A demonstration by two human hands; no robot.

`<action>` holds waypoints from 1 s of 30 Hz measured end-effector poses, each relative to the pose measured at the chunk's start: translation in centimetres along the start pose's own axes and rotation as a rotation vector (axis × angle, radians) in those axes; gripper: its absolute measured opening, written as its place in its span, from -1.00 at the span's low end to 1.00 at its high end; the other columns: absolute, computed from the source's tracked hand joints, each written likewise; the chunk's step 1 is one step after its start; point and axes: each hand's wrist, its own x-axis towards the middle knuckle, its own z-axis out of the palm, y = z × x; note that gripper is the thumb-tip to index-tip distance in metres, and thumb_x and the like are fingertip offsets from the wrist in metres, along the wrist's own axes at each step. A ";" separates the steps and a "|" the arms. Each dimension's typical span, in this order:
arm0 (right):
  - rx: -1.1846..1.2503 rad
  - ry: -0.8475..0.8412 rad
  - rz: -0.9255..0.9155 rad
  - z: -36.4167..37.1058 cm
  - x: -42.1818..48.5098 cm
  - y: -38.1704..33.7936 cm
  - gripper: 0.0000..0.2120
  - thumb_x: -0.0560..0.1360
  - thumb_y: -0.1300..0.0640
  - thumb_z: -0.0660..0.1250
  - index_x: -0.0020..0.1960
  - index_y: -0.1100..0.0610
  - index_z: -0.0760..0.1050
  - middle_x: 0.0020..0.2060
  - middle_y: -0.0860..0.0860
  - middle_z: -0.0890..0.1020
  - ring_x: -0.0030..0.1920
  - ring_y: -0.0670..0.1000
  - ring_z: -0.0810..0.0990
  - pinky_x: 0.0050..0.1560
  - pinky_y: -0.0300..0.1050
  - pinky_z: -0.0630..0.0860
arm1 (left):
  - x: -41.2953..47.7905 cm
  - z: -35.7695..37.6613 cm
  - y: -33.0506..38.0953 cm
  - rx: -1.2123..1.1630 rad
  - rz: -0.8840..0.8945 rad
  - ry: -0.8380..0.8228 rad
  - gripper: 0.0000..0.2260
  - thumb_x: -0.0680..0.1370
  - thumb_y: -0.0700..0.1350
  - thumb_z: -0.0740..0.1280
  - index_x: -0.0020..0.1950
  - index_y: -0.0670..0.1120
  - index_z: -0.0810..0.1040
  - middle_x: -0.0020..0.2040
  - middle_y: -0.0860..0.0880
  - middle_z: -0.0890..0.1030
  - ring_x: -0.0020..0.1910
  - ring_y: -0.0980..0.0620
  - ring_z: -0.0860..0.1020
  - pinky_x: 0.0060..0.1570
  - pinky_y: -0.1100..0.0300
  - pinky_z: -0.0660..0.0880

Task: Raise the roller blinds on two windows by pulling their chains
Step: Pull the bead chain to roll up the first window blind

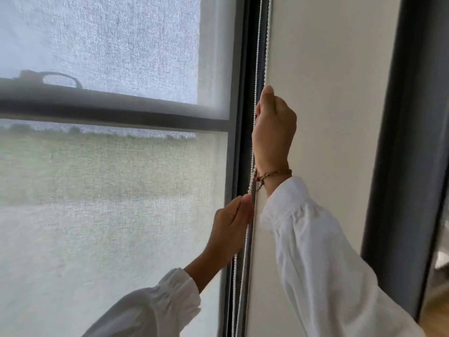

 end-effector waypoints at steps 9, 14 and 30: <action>-0.057 -0.064 -0.070 -1.2 -10.9 6.4 -0.66 0.56 0.14 0.17 -0.39 0.12 0.33 -0.55 -0.12 0.32 -0.50 -0.09 0.32 -0.47 -0.13 0.29 | 6.4 -4.6 8.2 -0.376 0.019 -0.033 -0.74 0.62 -0.07 0.00 0.09 -0.07 0.46 0.07 -0.05 0.57 0.10 -0.04 0.57 0.17 0.14 0.48; 0.045 -0.104 -0.138 0.3 -12.8 7.4 -0.66 0.56 0.20 0.19 -0.40 0.11 0.30 -0.55 -0.16 0.30 -0.51 -0.15 0.30 -0.47 -0.40 0.20 | 9.7 -4.1 11.7 -0.355 -0.105 0.033 -0.71 0.61 0.01 0.11 0.02 -0.15 0.52 -0.44 0.05 0.44 -0.54 0.17 0.37 -0.58 0.34 0.32; 0.546 -0.285 0.512 6.3 4.0 5.8 -0.81 0.55 0.05 0.20 -0.12 0.13 0.51 -0.33 0.01 0.59 -0.43 -0.07 0.58 -0.40 -0.19 0.54 | 7.8 -4.8 -2.0 0.068 0.057 0.186 -0.61 0.60 -0.01 0.14 -0.44 0.13 0.45 -0.63 0.14 0.33 -0.61 0.18 0.25 -0.49 0.21 0.21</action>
